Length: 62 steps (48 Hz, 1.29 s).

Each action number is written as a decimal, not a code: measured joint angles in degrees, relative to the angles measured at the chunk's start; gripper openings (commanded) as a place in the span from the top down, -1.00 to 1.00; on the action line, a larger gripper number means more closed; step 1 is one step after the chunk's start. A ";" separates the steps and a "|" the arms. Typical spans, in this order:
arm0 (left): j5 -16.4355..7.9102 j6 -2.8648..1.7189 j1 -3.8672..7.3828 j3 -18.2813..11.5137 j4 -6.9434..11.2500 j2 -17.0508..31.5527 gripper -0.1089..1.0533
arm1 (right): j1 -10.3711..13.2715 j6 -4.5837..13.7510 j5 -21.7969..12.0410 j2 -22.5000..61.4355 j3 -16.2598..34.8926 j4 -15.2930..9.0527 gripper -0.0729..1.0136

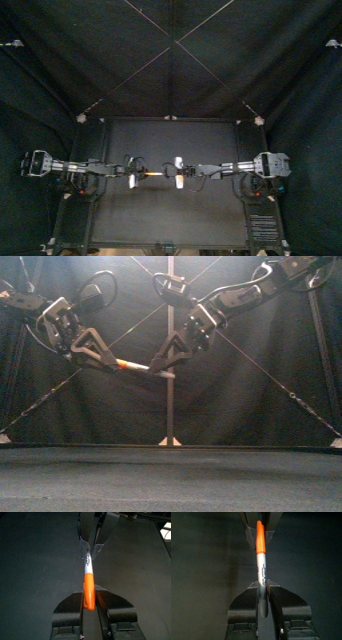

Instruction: Uncap the pen

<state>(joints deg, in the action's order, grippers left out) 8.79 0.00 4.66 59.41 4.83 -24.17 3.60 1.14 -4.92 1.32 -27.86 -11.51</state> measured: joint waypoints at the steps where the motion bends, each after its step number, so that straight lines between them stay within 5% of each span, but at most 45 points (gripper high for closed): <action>1: 0.00 0.09 0.00 0.09 0.09 -0.09 -0.06 | 0.00 -0.09 0.09 -0.09 -0.18 0.09 0.00; 14: 0.62 0.09 -0.26 1.32 0.44 -2.99 -0.06 | 0.00 0.00 2.29 -3.43 -2.72 0.79 0.00; 17: -0.09 0.00 -0.26 2.64 0.62 -4.13 -0.06 | 0.18 -0.26 2.20 -4.92 -4.57 1.05 0.00; 18: -0.26 -0.35 -0.18 3.08 0.70 -4.48 -0.06 | 0.18 0.00 2.11 -5.10 -5.10 1.05 0.00; 22: -0.18 -0.09 -0.09 3.60 0.79 -5.54 -0.06 | 0.53 -0.26 2.72 -5.71 -6.15 1.32 0.00; 62: -0.62 -0.09 -0.18 6.68 1.93 -10.99 -0.06 | 1.32 0.00 4.57 -11.16 -11.07 2.11 0.00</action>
<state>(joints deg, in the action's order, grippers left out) 8.17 -0.09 4.48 66.09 6.77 -35.16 4.92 1.14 -0.35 -9.84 -38.94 -9.40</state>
